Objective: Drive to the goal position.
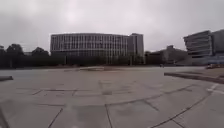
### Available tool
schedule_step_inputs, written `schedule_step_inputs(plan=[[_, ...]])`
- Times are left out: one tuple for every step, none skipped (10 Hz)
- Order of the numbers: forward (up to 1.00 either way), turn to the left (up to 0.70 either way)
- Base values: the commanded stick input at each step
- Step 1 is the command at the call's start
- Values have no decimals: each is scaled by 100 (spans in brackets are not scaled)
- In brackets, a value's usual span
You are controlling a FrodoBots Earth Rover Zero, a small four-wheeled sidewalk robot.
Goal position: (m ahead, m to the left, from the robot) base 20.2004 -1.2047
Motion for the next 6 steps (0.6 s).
schedule_step_inputs(plan=[[70,0],[70,0],[70,0],[70,-20],[70,-35],[70,-35]])
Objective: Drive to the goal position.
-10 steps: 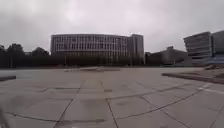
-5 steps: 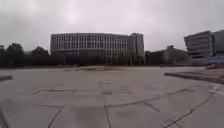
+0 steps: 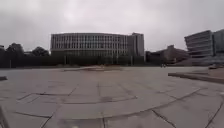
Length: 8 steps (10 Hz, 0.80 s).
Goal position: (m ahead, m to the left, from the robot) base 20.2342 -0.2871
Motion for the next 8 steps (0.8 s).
schedule_step_inputs(plan=[[70,-15],[70,0],[70,0],[70,0],[70,0],[70,0],[70,0],[70,0]])
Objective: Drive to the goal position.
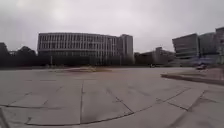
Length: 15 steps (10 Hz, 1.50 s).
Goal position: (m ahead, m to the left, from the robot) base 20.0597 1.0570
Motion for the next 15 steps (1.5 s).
schedule_step_inputs(plan=[[70,0],[70,-13],[70,-31],[70,-35],[70,0],[70,0],[70,0],[70,0],[70,0],[70,0],[70,0],[70,0],[70,0],[70,0],[70,0]])
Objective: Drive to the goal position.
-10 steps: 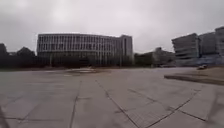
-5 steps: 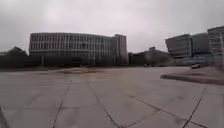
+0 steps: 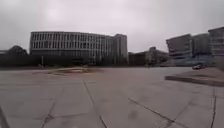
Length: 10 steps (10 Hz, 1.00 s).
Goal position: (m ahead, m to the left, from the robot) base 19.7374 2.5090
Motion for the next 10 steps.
schedule_step_inputs(plan=[[70,0],[70,0],[70,0],[70,0],[70,0],[70,0],[70,0],[70,0],[70,0],[70,0]])
